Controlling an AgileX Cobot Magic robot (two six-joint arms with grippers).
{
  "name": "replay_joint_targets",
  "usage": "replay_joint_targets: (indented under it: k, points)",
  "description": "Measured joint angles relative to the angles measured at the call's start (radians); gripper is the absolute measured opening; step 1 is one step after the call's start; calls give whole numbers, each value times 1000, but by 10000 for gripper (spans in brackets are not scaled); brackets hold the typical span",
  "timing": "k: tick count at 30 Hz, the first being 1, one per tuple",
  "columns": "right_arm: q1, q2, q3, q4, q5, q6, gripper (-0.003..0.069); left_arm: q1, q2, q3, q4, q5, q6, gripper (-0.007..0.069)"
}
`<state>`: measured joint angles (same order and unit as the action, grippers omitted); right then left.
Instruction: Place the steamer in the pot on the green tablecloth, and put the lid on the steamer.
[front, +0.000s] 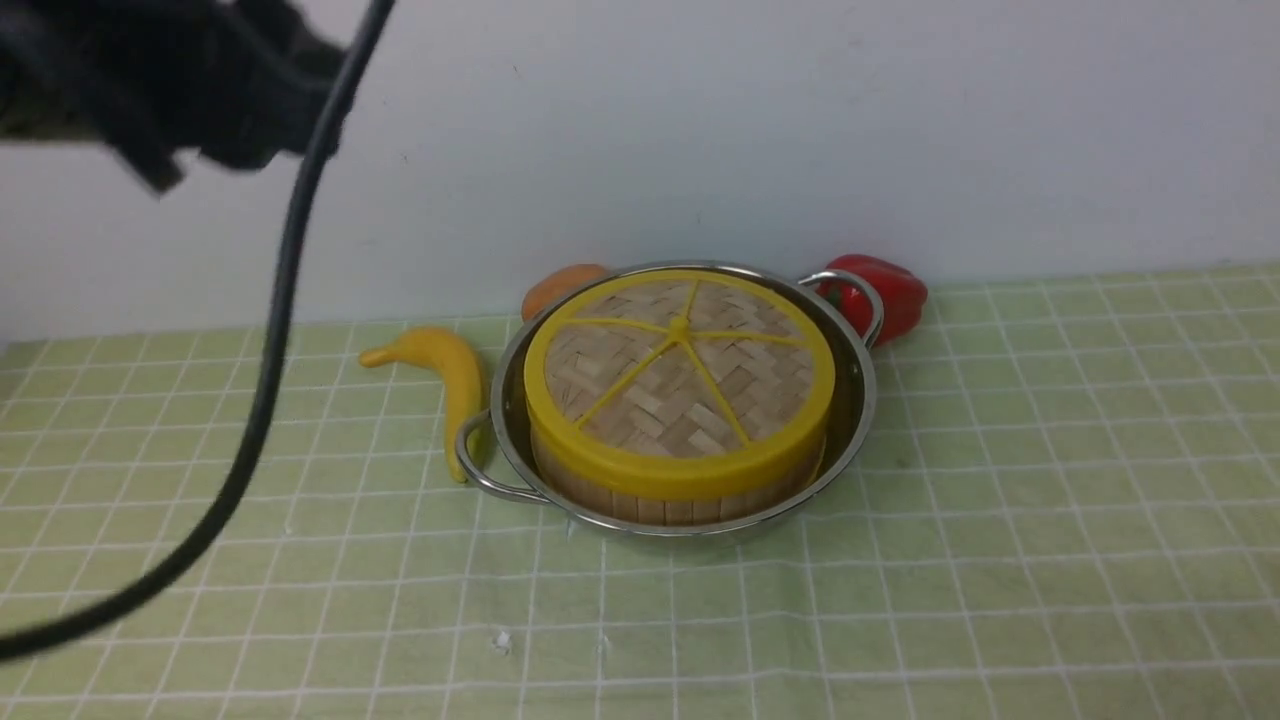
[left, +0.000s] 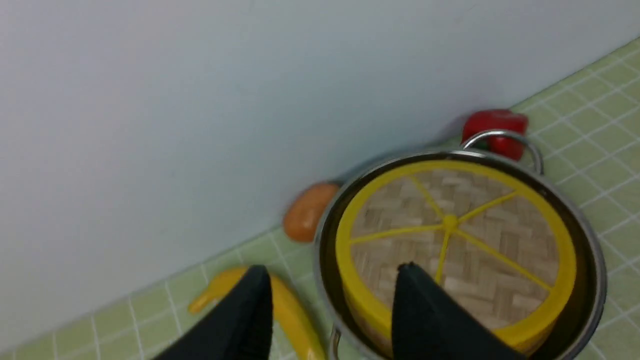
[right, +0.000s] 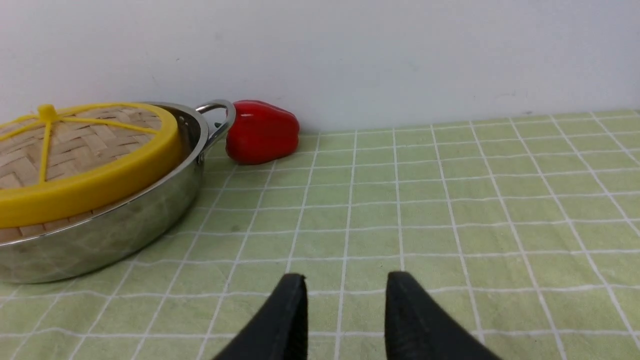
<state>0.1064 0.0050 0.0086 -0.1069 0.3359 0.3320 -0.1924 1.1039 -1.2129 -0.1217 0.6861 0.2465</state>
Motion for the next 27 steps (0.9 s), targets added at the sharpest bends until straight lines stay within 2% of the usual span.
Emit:
replay_joint_targets:
  k: [4, 8, 17, 22, 27]
  points:
    - [0, 0, 0, 0, 0, 0, 241, 186, -213, 321, -93, -174, 0, 259]
    - [0, 0, 0, 0, 0, 0, 241, 328, -445, 670, -120, -324, -1, 227]
    - [0, 0, 0, 1, 0, 4, 242, 364, -800, 1132, -60, -467, 18, 221]
    - [0, 0, 0, 1, 0, 4, 242, 366, -940, 1219, -53, -488, 20, 222]
    - [0, 0, 0, 1, 0, 4, 242, 367, -1078, 1220, -35, -391, 26, 233]
